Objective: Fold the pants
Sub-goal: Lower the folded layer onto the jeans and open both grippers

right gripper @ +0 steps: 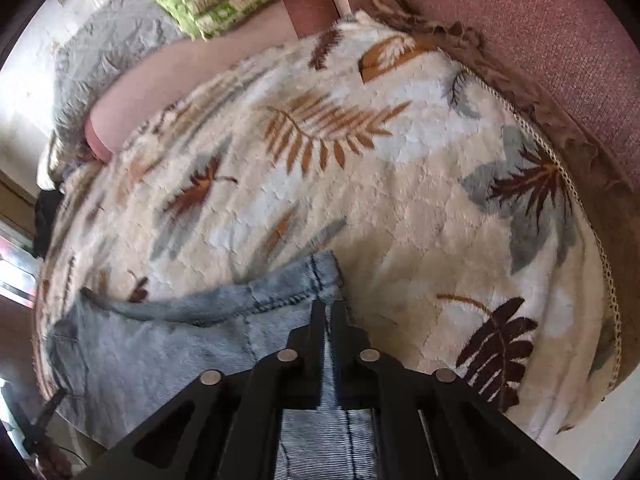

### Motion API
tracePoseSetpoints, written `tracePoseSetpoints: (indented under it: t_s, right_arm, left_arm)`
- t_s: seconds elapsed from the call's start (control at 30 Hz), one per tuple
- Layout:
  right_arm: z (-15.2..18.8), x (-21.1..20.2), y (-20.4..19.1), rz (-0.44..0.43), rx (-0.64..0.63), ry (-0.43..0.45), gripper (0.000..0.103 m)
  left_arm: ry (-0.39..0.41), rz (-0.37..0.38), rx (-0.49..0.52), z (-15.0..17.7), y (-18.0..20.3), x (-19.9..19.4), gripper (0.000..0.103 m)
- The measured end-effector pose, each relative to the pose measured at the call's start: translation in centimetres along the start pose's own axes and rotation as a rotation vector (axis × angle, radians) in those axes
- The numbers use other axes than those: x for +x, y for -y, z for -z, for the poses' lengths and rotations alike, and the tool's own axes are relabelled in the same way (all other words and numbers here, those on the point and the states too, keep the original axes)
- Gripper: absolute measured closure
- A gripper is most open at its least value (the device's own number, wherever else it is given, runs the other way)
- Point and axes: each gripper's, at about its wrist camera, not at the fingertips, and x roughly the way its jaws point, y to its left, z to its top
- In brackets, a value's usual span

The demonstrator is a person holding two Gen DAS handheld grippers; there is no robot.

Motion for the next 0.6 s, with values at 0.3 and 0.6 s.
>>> tracePoseSetpoints:
  t_s: [0.3, 0.6]
  right_arm:
    - [-0.5, -0.1, 0.7, -0.044, 0.067, 0.006, 0.039]
    - [-0.6, 3.1, -1.9, 0.114, -0.088, -0.071, 0.088]
  left_arm:
    - [0.005, -0.02, -0.017, -0.3, -0.5, -0.2, 0.091]
    - [0.001, -0.02, -0.041, -0.4, -1.1, 0.1, 0.091]
